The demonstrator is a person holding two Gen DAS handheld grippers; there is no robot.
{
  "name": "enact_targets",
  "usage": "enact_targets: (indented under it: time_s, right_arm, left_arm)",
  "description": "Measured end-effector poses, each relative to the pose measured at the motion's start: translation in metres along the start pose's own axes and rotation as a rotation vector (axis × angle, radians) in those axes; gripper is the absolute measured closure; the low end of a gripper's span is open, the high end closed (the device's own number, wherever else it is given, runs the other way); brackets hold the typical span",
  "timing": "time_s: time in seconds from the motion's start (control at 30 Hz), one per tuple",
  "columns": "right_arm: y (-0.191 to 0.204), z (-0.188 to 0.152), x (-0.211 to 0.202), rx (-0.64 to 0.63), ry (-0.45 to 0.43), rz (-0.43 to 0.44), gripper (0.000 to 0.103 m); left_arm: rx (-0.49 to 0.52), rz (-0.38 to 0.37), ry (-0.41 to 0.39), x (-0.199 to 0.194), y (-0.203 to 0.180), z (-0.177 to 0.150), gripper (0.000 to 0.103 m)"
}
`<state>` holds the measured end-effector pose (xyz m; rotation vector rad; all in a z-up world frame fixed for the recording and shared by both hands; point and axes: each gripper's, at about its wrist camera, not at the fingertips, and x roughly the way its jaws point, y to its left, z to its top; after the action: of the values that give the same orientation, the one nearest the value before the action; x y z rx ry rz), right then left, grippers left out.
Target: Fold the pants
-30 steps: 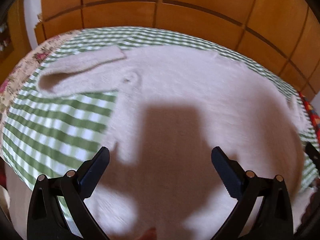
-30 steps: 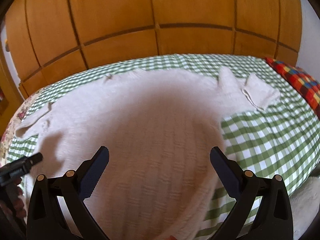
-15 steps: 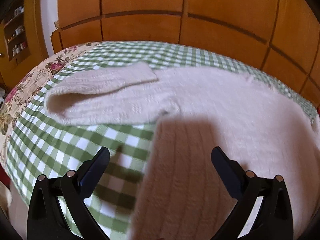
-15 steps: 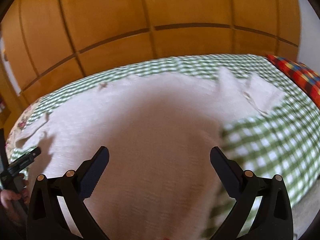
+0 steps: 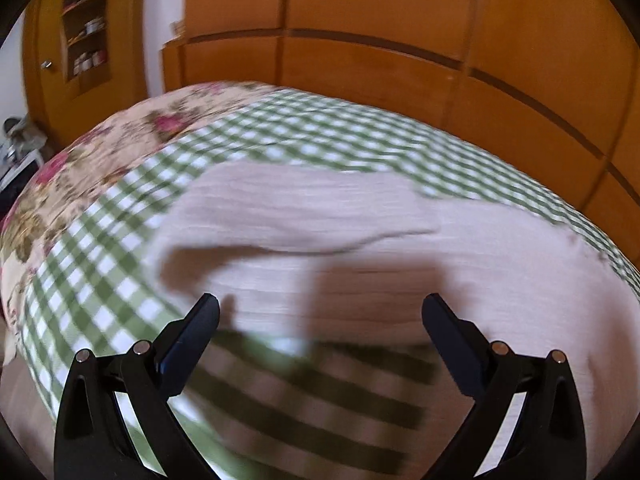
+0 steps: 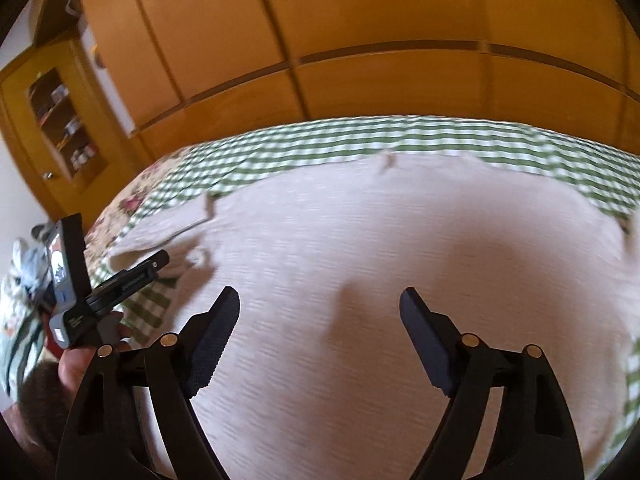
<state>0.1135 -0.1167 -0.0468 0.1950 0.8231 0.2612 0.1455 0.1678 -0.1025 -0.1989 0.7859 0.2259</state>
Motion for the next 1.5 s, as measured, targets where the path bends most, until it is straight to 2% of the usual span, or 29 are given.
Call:
enact_targets:
  time_s: [0.1,0.23,0.4,0.53,0.6,0.7,0.73,0.77,0.83,0.9,0.97,1.1,1.2,1.27,1.37,1.43,1.5]
  right_arm:
    - [0.017,0.003,0.019,-0.036,0.029,0.014,0.021]
    - [0.027,-0.001,0.044,-0.071,0.057,-0.049,0.021]
    - [0.02,-0.011,0.058,-0.101,0.052,-0.128,0.021]
    - [0.009,-0.015,0.065,-0.102,0.04,-0.175,0.021]
    - [-0.001,-0.018,0.071,-0.059,0.057,-0.191,0.021]
    - [-0.013,-0.023,0.074,-0.008,0.056,-0.178,0.021]
    - [-0.013,-0.024,0.074,-0.009,0.05,-0.175,0.02]
    - [-0.012,-0.024,0.074,-0.017,0.048,-0.172,0.018]
    - [-0.01,-0.025,0.075,-0.029,0.049,-0.177,0.017]
    - [-0.009,-0.026,0.074,-0.03,0.046,-0.175,0.016]
    - [-0.01,-0.027,0.073,-0.02,0.045,-0.165,0.016]
    - [-0.01,-0.026,0.074,-0.016,0.042,-0.159,0.016]
    - [-0.01,-0.027,0.074,-0.019,0.043,-0.162,0.016]
    - [-0.01,-0.027,0.074,-0.02,0.044,-0.162,0.016]
    - [-0.005,-0.025,0.075,-0.037,0.056,-0.187,0.016]
    - [0.002,-0.023,0.074,-0.062,0.068,-0.202,0.016]
    - [0.01,-0.016,0.072,-0.06,0.068,-0.158,0.016]
  left_arm:
    - [-0.063,-0.021,-0.002,0.003,0.027,-0.001,0.002]
    - [-0.011,-0.019,-0.016,0.005,0.033,0.004,0.002]
    - [0.232,0.115,-0.034,0.019,0.002,0.021,0.002]
    - [0.416,0.219,-0.04,0.045,-0.018,0.035,0.002]
    - [0.438,0.25,-0.037,0.053,-0.018,0.043,0.005]
    - [0.407,0.311,-0.021,0.06,-0.009,0.057,0.034]
    - [0.399,0.309,0.001,0.063,-0.005,0.06,0.044]
    - [0.378,0.276,0.023,0.066,0.001,0.064,0.053]
    - [0.348,0.288,0.022,0.066,0.012,0.068,0.086]
    - [0.31,0.277,0.005,0.062,0.025,0.072,0.103]
    - [0.221,0.229,-0.002,0.058,0.045,0.079,0.103]
    - [0.026,0.206,-0.019,0.054,0.09,0.091,0.103]
    - [-0.163,0.13,0.046,0.066,0.128,0.088,0.103]
    - [-0.229,0.091,0.076,0.074,0.14,0.079,0.103]
    - [-0.21,0.054,0.043,0.075,0.138,0.064,0.101]
    - [-0.206,0.015,0.014,0.072,0.137,0.057,0.088]
    - [-0.227,-0.037,-0.006,0.069,0.138,0.05,0.079]
